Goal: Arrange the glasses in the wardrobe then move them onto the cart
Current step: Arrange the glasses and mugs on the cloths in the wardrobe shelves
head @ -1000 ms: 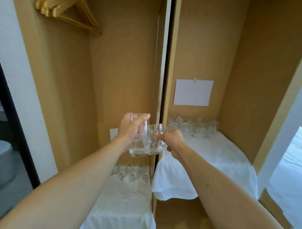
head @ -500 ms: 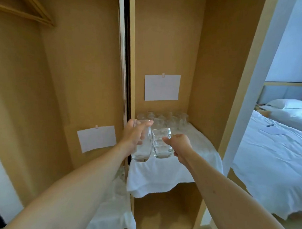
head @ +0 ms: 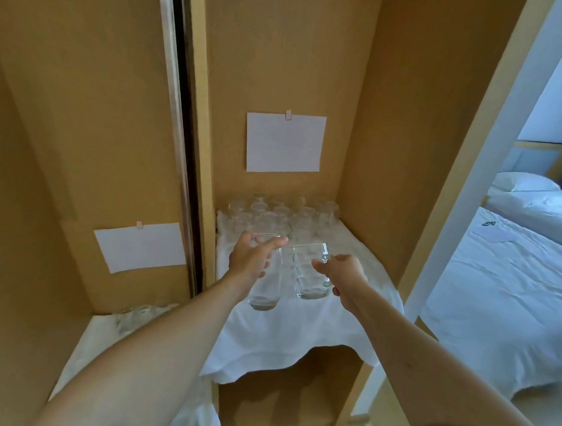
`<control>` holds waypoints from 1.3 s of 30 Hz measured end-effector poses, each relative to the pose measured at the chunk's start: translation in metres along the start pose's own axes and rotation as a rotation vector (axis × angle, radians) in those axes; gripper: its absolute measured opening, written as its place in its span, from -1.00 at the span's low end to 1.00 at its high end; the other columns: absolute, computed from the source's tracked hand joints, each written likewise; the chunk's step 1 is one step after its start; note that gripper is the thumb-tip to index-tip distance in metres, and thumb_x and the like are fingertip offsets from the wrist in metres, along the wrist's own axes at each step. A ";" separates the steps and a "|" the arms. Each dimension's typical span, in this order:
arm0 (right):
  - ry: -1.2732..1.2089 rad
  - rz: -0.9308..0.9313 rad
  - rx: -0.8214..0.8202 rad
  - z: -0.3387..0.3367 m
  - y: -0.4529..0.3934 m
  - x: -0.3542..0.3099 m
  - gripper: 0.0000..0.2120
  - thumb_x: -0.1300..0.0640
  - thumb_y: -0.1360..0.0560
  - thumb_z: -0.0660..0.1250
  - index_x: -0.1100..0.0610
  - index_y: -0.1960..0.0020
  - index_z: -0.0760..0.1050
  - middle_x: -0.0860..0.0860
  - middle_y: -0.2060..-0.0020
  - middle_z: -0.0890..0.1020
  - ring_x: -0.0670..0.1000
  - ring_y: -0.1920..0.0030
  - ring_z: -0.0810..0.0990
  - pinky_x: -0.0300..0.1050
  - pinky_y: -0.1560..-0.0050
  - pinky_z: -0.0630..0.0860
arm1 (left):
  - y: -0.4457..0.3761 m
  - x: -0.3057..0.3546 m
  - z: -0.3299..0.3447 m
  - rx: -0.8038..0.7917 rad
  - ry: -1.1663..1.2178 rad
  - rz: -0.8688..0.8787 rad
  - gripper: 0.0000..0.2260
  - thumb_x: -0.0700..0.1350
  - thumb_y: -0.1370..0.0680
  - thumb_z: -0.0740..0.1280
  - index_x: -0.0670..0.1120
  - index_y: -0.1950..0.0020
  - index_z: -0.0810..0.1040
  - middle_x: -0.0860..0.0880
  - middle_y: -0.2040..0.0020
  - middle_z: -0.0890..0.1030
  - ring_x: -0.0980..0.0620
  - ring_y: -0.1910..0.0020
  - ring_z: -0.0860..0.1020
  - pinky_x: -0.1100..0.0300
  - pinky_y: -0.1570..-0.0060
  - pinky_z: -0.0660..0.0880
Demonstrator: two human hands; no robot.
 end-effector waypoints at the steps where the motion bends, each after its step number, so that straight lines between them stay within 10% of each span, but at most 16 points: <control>1: 0.009 0.009 0.003 0.001 -0.010 0.001 -0.73 0.08 -0.48 0.50 0.17 0.22 0.46 0.04 0.37 0.44 0.04 0.39 0.38 -0.10 0.39 0.32 | -0.010 -0.002 0.003 0.004 -0.013 -0.001 -0.40 0.30 -0.25 0.57 0.02 -0.11 0.46 -0.05 0.07 0.65 0.01 0.23 0.56 0.09 0.23 0.55; 18: 0.002 0.096 -0.122 0.017 -0.129 0.030 -0.78 0.12 -0.52 0.49 0.21 0.08 0.48 0.08 0.32 0.46 0.03 0.34 0.41 -0.10 0.37 0.33 | -0.108 -0.045 0.032 0.087 -0.073 -0.076 -0.40 0.31 -0.20 0.59 0.13 -0.07 0.42 -0.01 -0.10 0.58 0.01 -0.06 0.59 0.11 0.08 0.46; 32: 0.182 0.003 -0.329 0.025 -0.235 0.042 -0.71 0.00 -0.49 0.51 0.09 0.22 0.44 0.02 0.33 0.50 0.06 0.31 0.46 -0.05 0.17 0.37 | -0.144 -0.070 0.076 0.319 -0.039 -0.067 -0.41 -0.08 -0.22 0.72 0.07 -0.11 0.47 -0.02 -0.09 0.60 0.11 -0.01 0.59 0.41 0.26 0.46; 39: 0.113 0.016 -0.369 0.019 -0.268 0.055 -0.75 -0.06 -0.49 0.50 0.09 0.01 0.58 -0.02 0.17 0.63 0.03 0.23 0.57 -0.11 0.37 0.42 | -0.150 -0.090 0.082 0.434 0.033 -0.067 -0.41 -0.16 -0.25 0.70 0.03 -0.15 0.49 -0.05 -0.11 0.60 -0.03 -0.09 0.60 0.15 -0.04 0.54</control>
Point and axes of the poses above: each hand's wrist, its own y-axis away from the middle knuckle, its own z-axis out of the palm, x = y × z, the point moved 7 cm from there along -y, towards the middle knuckle
